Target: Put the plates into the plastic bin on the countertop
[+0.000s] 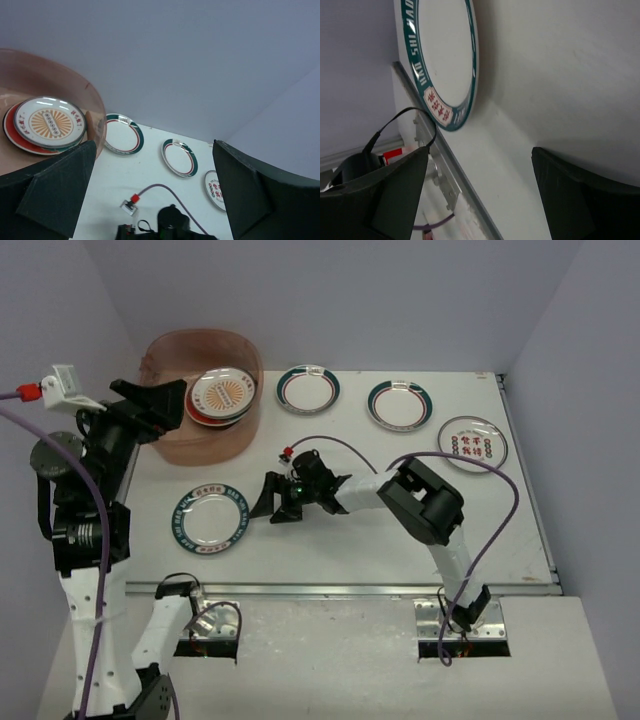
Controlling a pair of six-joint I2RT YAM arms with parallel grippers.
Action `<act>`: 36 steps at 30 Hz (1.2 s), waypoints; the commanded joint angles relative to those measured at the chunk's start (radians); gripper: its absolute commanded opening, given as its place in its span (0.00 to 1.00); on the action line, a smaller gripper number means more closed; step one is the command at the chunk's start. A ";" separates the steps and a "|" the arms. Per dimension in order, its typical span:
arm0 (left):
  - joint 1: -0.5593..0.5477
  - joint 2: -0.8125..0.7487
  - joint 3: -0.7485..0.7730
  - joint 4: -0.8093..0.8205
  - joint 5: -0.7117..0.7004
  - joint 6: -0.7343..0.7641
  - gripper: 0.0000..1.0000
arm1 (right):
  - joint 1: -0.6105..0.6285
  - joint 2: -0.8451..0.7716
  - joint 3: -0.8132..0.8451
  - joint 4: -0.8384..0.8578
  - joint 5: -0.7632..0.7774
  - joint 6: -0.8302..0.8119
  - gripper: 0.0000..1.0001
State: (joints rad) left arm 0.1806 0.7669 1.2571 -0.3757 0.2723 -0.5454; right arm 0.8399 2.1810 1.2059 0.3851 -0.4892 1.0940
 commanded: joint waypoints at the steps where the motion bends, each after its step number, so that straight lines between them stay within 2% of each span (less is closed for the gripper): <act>1: -0.004 0.023 -0.085 -0.059 0.049 0.026 1.00 | 0.033 0.130 0.162 -0.038 0.073 0.048 0.72; 7: -0.004 -0.006 -0.146 -0.100 0.034 0.063 1.00 | 0.044 0.262 0.276 -0.058 0.040 0.074 0.47; 11: -0.004 0.007 -0.190 -0.100 0.044 0.087 1.00 | 0.042 0.280 0.272 0.004 -0.015 0.108 0.00; 15: -0.010 0.044 -0.196 -0.127 0.074 0.123 1.00 | 0.006 0.072 0.031 0.032 0.081 0.092 0.00; 17: -0.045 0.082 -0.214 -0.122 0.161 0.138 1.00 | -0.074 -0.195 -0.172 -0.077 0.186 0.019 0.00; 20: -0.086 0.130 -0.241 -0.107 0.245 0.149 1.00 | -0.201 -0.423 -0.284 -0.240 0.197 -0.096 0.00; 22: -0.156 0.174 -0.274 -0.085 0.297 0.151 1.00 | -0.317 -0.574 -0.306 -0.382 0.096 -0.239 0.00; 25: -0.221 0.209 -0.356 0.024 0.412 0.103 1.00 | -0.445 -0.668 -0.289 -0.509 -0.111 -0.375 0.00; 27: -0.237 0.226 -0.401 0.115 0.444 0.065 1.00 | -0.518 -0.713 -0.302 -0.509 -0.305 -0.404 0.00; 29: -0.261 0.262 -0.461 0.221 0.491 -0.007 1.00 | -0.557 -0.752 -0.313 -0.487 -0.428 -0.396 0.00; 33: -0.348 0.341 -0.467 0.351 0.485 -0.060 1.00 | -0.573 -0.816 -0.339 -0.388 -0.561 -0.319 0.00; 34: -0.386 0.368 -0.455 0.352 0.466 -0.058 0.93 | -0.573 -0.834 -0.340 -0.344 -0.580 -0.305 0.00; 35: -0.400 0.387 -0.447 0.353 0.445 -0.057 0.91 | -0.573 -0.840 -0.341 -0.329 -0.589 -0.296 0.00; 36: -0.411 0.403 -0.445 0.350 0.416 -0.059 0.80 | -0.573 -0.845 -0.340 -0.324 -0.588 -0.292 0.00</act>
State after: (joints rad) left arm -0.1581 1.1210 0.7790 -0.1873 0.6989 -0.5600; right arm 0.2701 1.4036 0.8574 -0.0654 -0.8721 0.7679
